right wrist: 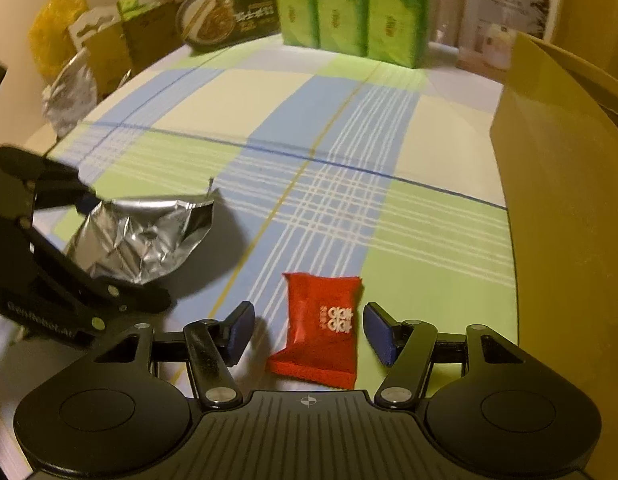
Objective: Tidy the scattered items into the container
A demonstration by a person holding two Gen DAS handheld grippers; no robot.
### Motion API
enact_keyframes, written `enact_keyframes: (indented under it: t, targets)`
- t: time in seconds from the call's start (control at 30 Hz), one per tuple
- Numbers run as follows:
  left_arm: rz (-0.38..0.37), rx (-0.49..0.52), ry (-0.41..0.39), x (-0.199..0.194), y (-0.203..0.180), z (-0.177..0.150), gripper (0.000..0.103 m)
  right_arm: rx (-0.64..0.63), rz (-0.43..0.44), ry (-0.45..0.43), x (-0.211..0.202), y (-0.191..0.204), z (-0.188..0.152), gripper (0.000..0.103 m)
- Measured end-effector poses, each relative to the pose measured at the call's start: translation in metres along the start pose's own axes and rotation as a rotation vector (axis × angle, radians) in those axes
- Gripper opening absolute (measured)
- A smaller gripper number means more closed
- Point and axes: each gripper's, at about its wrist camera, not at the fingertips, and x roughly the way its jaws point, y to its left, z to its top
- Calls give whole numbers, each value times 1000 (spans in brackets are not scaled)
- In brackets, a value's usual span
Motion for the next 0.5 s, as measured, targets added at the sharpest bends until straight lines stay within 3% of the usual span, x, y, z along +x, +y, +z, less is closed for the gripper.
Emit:
enact_keyframes:
  t: [0.07, 0.2, 0.23, 0.33, 0.5]
  targets:
    - [-8, 8, 7, 0, 0, 0, 83, -13, 1, 5, 2, 3, -1, 57]
    - [-12, 10, 6, 0, 0, 0, 82, -18, -14, 3, 2, 1, 0, 41]
    - [-15, 12, 4, 0, -1, 0, 79, -18, -17, 2, 1, 0, 1, 33]
    - [-17, 12, -9, -2, -2, 1, 62, -13, -18, 2, 1, -2, 1, 30]
    - [-21, -5, -19, -6, 1, 1, 48, -10, -14, -4, -2, -1, 1, 28]
